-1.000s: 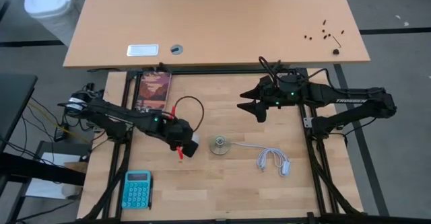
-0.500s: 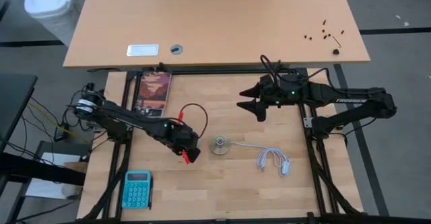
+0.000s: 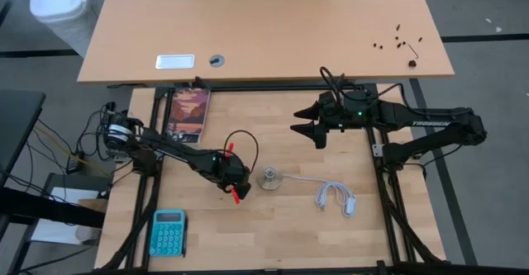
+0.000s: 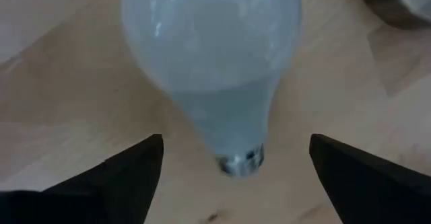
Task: Screw lightbulb
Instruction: Insert the lightbulb into the desk lamp
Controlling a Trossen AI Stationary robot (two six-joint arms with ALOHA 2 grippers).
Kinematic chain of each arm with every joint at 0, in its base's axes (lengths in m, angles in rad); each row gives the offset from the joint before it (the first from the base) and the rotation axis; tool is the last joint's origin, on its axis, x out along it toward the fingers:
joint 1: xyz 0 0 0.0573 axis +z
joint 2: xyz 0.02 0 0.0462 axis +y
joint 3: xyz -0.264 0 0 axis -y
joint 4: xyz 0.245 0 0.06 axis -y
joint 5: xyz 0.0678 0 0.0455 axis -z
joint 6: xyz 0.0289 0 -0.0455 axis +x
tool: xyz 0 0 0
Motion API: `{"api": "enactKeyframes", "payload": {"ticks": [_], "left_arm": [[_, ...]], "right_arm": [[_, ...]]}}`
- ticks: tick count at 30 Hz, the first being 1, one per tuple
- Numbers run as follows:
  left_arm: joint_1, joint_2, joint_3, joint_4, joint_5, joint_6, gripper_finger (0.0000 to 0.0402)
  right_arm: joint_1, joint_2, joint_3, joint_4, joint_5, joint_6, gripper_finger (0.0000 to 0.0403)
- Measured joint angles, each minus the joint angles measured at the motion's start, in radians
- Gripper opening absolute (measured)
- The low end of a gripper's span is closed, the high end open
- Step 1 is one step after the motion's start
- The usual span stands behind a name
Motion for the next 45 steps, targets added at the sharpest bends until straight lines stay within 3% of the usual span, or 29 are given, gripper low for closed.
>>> {"api": "enactKeyframes", "payload": {"ticks": [7,13,23,28,36,39,45], "left_arm": [[0.007,0.029,0.000,0.061,-0.032,0.007,0.0339],[0.007,0.030,0.000,0.062,-0.097,0.010,0.0266],[0.007,0.024,0.000,0.072,-0.109,0.013,0.0140],[0.007,-0.033,0.000,0.079,-0.121,0.064,0.0136],[0.007,-0.156,0.000,0.128,-0.249,0.222,0.0159],[0.007,-0.193,0.000,0.219,-0.279,0.342,0.0160],[0.023,-0.234,0.001,0.457,-0.245,0.522,0.0161]], "right_arm": [[0.000,0.000,0.000,0.000,-0.001,0.000,0.0309],[-0.003,0.000,0.000,0.000,-0.002,0.000,0.0309],[-0.026,0.000,0.000,0.006,-0.005,0.011,0.0309],[-0.059,0.000,0.000,0.045,-0.134,0.058,0.0309],[-0.107,0.005,0.003,0.030,-0.254,0.102,0.0309],[-0.106,0.023,0.050,-0.036,-0.286,0.082,0.0309],[-0.065,0.096,0.244,-0.346,-0.273,-0.168,0.0309]]}}
